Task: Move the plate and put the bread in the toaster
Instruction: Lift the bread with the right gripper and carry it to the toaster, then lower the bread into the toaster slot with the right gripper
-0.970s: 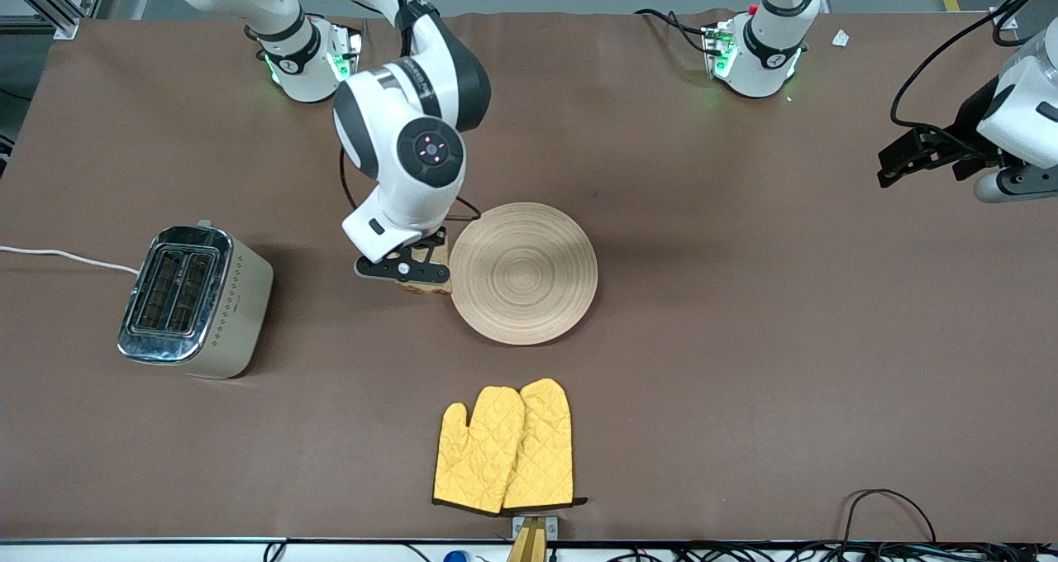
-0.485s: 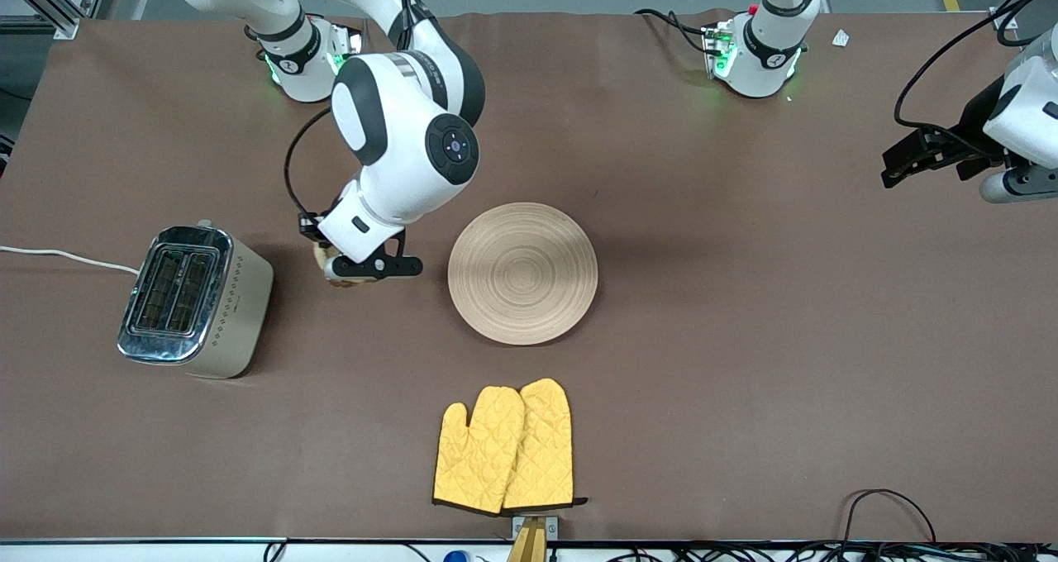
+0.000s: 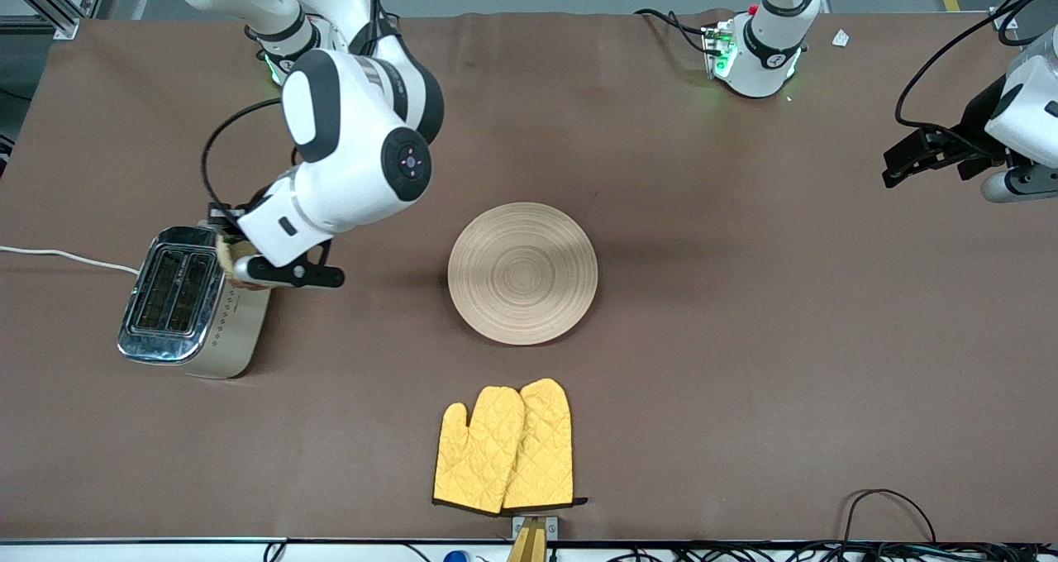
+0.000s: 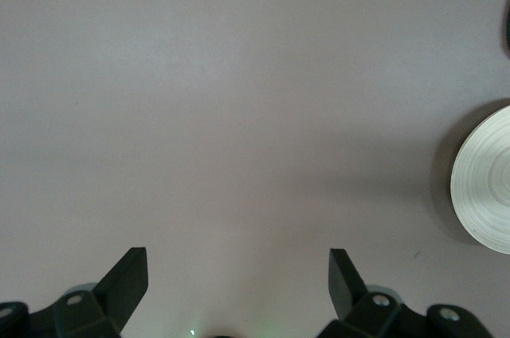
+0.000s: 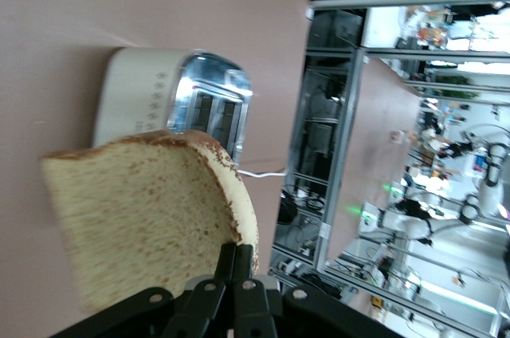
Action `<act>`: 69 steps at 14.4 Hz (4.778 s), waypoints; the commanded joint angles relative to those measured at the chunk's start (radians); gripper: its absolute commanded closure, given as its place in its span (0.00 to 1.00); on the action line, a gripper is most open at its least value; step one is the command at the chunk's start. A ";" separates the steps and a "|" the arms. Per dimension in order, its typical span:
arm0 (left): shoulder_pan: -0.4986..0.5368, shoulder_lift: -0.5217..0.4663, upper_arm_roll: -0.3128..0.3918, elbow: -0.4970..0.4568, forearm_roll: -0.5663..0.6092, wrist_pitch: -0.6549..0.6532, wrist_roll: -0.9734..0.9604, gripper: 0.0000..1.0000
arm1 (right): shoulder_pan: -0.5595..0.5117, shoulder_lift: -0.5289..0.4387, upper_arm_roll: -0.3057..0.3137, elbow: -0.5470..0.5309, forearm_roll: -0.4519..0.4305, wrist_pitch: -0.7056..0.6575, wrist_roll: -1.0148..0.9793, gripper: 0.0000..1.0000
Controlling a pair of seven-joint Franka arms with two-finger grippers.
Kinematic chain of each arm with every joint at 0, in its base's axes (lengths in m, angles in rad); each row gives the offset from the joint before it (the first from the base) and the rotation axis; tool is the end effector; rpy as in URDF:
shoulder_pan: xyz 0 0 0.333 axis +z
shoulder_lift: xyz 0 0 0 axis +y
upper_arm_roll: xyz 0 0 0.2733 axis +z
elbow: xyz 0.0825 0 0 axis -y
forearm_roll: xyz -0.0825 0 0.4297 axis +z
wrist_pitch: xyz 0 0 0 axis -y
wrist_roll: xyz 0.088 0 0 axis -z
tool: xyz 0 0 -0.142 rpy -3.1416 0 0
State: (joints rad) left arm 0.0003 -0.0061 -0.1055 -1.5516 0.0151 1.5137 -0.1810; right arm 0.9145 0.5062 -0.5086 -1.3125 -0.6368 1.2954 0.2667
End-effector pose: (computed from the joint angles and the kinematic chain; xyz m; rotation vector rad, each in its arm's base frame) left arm 0.5887 -0.0601 0.5554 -3.1189 -0.1193 0.0457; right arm 0.6170 0.2220 0.4267 2.1557 0.1138 -0.1307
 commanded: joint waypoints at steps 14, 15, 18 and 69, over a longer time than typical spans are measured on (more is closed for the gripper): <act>-0.006 -0.035 -0.010 -0.018 -0.004 0.005 0.124 0.00 | -0.282 0.009 0.009 -0.077 -0.044 0.142 0.014 1.00; -0.006 -0.035 -0.017 -0.021 -0.004 0.005 0.123 0.00 | -0.286 0.015 0.009 -0.092 -0.044 0.145 0.014 1.00; -0.002 -0.040 -0.022 -0.028 -0.006 0.010 0.123 0.00 | -0.290 0.018 0.010 -0.112 -0.041 0.151 0.014 1.00; 0.003 -0.035 -0.022 -0.031 -0.010 0.020 0.109 0.00 | -0.309 0.063 0.038 -0.162 -0.026 0.337 0.023 0.99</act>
State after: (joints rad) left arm -0.0029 -0.0183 -0.1245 -1.5664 0.0150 1.5284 -0.0696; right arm 0.6199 0.5696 -0.4767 -1.4619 -0.6552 1.6142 0.2717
